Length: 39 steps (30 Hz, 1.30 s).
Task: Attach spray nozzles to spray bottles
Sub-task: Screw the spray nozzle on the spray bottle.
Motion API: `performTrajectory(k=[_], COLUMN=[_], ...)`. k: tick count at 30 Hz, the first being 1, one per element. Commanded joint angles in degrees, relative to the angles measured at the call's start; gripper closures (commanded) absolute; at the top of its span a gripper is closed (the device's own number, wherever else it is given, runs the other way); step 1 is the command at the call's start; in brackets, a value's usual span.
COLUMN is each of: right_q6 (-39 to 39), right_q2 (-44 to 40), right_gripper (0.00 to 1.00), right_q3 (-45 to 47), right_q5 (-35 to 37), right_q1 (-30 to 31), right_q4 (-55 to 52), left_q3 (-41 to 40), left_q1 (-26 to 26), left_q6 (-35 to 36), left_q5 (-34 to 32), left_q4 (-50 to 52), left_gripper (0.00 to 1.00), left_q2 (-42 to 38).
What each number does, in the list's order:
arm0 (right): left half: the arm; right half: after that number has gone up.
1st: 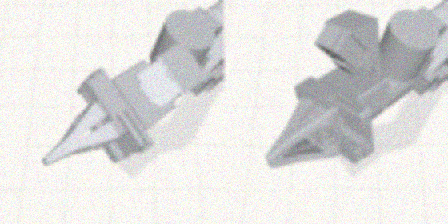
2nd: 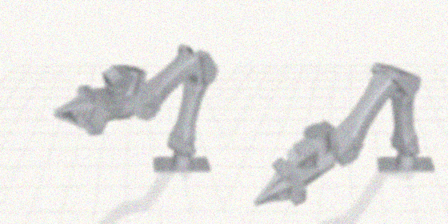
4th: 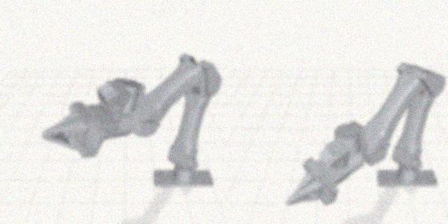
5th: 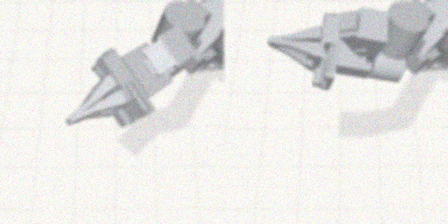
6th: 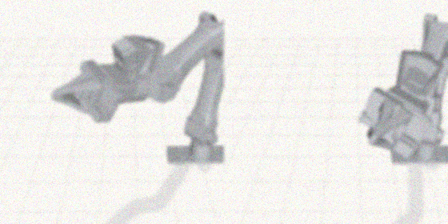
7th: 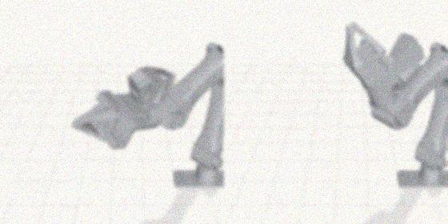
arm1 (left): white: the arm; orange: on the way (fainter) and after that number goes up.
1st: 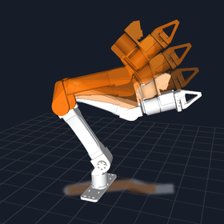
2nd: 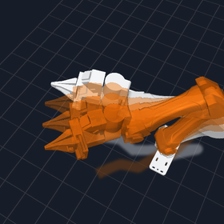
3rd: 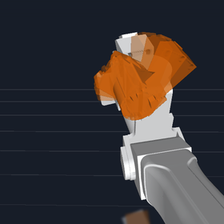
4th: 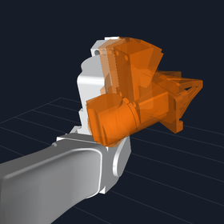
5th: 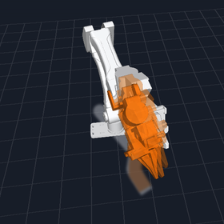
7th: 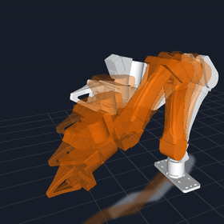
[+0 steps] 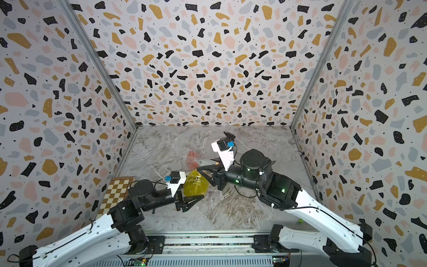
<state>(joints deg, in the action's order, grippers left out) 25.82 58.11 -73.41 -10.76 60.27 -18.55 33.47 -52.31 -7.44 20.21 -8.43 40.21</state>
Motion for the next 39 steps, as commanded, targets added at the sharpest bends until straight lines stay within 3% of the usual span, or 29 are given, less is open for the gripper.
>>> performTrajectory(k=[1,11,29,39], right_q6=[-0.24,-1.35,0.96,-0.99], right_q2=[-0.18,-2.17,-4.1,-2.68], right_gripper=[0.54,0.4,0.39,0.39], right_q3=[-1.4,-2.52,-2.85,-3.19], right_q5=[-0.25,-0.04,2.04,-0.96], right_q1=[0.5,0.66,5.98,10.54], right_q4=[-3.08,-3.91,-5.48,-2.02], left_q3=[1.76,1.32,1.03,0.66], left_q1=[-0.05,-0.12,-0.06,-0.05], left_q6=[0.94,1.04,0.93,0.76], left_q5=[-0.12,-0.65,-3.64,-3.9], left_q4=[-5.96,-6.39,-6.78,-7.41], left_gripper=[1.0,1.0,1.0,1.0], left_q2=[-0.64,-0.65,-0.06,0.03])
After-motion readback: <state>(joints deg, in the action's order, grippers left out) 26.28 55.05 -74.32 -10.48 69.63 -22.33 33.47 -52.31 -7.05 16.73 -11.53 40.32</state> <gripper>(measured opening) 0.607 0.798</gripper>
